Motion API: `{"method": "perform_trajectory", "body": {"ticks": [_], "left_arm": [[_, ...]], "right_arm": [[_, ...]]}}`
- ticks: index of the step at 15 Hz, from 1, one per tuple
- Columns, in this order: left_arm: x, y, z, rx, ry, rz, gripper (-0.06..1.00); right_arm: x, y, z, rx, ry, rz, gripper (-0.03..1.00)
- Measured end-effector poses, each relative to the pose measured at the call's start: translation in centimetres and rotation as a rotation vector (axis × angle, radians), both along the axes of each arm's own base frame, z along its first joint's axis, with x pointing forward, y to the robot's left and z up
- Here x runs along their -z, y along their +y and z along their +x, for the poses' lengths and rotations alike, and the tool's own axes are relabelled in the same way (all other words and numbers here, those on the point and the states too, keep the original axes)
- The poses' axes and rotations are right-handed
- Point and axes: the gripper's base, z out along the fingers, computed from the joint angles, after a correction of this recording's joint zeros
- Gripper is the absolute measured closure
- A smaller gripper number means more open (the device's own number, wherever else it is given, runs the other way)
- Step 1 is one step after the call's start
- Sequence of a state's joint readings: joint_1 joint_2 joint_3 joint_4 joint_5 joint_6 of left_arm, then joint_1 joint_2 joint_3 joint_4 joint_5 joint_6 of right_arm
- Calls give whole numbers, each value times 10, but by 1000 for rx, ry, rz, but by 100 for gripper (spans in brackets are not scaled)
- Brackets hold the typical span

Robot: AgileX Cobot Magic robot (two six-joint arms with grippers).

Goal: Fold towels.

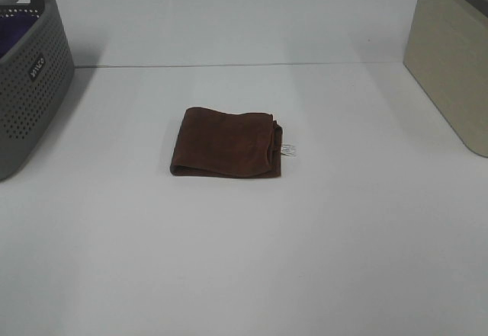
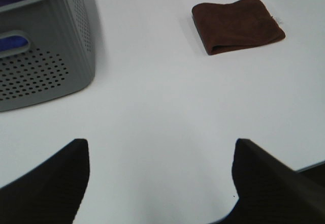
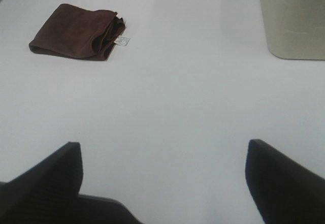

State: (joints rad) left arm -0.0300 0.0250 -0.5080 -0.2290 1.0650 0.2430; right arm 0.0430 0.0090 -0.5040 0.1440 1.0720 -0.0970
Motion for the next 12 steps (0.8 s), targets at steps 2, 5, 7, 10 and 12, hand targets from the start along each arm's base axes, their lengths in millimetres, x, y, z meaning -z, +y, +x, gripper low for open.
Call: {"method": "perform_trajectory", "body": {"ticks": [2, 5, 7, 10, 12], "left_arm": [[0, 0, -5, 0, -29, -1, 20], [0, 0, -5, 0, -29, -1, 20], [0, 0, -5, 0, -29, -1, 20], [0, 0, -5, 0, -29, -1, 20], [0, 0, -5, 0, -29, -1, 20]], "right_arm": [[0, 0, -2, 6, -16, 2, 14], [0, 0, -2, 6, -15, 2, 14], [0, 0, -2, 6, -15, 2, 14], [0, 0, -2, 6, -15, 2, 14], [0, 0, -2, 6, -15, 2, 14]]}}
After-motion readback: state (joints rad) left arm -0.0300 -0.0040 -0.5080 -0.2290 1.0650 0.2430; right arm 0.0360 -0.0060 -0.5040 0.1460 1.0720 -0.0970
